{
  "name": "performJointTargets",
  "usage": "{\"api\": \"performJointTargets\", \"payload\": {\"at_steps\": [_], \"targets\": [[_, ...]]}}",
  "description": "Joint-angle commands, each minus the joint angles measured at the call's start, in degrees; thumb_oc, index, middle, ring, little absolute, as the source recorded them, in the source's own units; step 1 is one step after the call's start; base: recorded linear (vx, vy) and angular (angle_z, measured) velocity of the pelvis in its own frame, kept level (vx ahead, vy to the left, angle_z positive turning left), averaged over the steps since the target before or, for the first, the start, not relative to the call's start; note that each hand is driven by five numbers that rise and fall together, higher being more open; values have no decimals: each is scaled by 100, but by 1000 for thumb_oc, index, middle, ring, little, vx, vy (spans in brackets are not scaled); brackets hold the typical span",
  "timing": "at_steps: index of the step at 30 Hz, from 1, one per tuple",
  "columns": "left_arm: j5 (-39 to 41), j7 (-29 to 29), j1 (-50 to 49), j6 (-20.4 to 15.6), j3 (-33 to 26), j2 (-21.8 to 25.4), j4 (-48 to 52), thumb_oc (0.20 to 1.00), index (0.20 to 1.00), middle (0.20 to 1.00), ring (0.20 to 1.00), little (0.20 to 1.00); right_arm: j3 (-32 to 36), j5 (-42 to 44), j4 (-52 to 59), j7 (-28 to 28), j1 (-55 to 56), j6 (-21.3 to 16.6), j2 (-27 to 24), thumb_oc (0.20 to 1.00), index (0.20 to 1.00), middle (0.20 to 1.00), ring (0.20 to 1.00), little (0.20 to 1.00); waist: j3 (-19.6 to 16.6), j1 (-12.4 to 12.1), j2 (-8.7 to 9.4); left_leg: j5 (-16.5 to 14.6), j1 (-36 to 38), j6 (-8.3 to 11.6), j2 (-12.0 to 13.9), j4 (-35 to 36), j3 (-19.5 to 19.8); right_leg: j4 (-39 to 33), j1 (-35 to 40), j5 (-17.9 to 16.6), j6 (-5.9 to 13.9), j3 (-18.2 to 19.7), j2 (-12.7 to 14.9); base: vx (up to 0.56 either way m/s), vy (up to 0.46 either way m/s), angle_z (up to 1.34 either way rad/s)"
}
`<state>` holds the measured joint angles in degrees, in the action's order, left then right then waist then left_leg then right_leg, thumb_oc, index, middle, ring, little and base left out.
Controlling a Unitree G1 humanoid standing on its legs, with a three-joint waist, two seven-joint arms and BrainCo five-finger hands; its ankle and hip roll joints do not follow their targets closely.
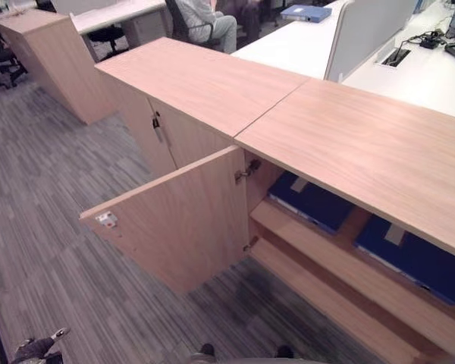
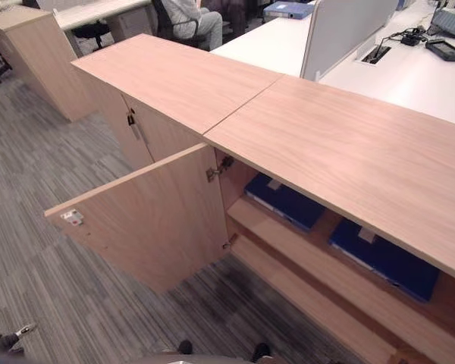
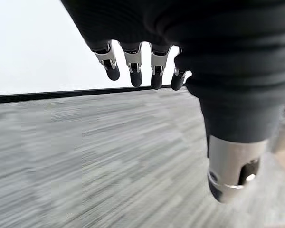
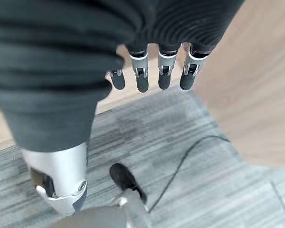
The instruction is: Put the empty folder in the office cabinet
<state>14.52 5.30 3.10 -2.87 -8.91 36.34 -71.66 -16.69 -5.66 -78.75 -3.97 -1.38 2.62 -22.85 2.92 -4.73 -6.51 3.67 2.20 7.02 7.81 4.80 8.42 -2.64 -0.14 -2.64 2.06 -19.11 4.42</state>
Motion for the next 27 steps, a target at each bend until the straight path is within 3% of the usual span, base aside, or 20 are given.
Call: {"api": "performJointTargets", "payload": {"at_steps": [1,10,17,20,27], "targets": [[-358,13,-21,-276,36,388,305,1000,1000,1000,1000,1000,-119,-68,-135,34,-62,-51,373,1000,1000,1000,1000,1000,-216,45,239,-88,-271,-151,-105,20,188,-143,48,216,385,289,214,-83,196,-4],[-666,84,277,-296,492,6,656,1000,1000,1000,1000,1000,-322,-241,-20,170,-65,-79,653,1000,1000,1000,1000,1000,-385,105,333,-343,-114,-374,-408,20,-40,-141,20,-14,570,530,490,-18,103,-16],[-1008,109,388,-277,907,-257,1208,1000,1000,1000,1000,1000,-371,-344,24,162,-42,-86,696,1000,1000,1000,1000,1000,-444,150,417,-424,-33,-448,-459,20,-146,-191,65,-47,624,648,530,4,25,-14],[-1177,79,518,-279,1274,-598,1606,1000,1000,1000,1000,1000,-439,-421,48,190,41,-94,782,1000,1000,1000,1000,1000,-499,218,459,-485,45,-488,-493,20,-222,-222,137,-49,650,719,552,7,-3,-3],[-427,46,911,-287,1121,-748,1407,1000,1000,1000,1000,1000,-458,-419,15,202,80,-52,858,1000,1000,1000,1000,1000,-582,311,448,-520,101,-506,-481,20,-310,-236,127,-33,661,812,531,-5,-12,-9]]}}
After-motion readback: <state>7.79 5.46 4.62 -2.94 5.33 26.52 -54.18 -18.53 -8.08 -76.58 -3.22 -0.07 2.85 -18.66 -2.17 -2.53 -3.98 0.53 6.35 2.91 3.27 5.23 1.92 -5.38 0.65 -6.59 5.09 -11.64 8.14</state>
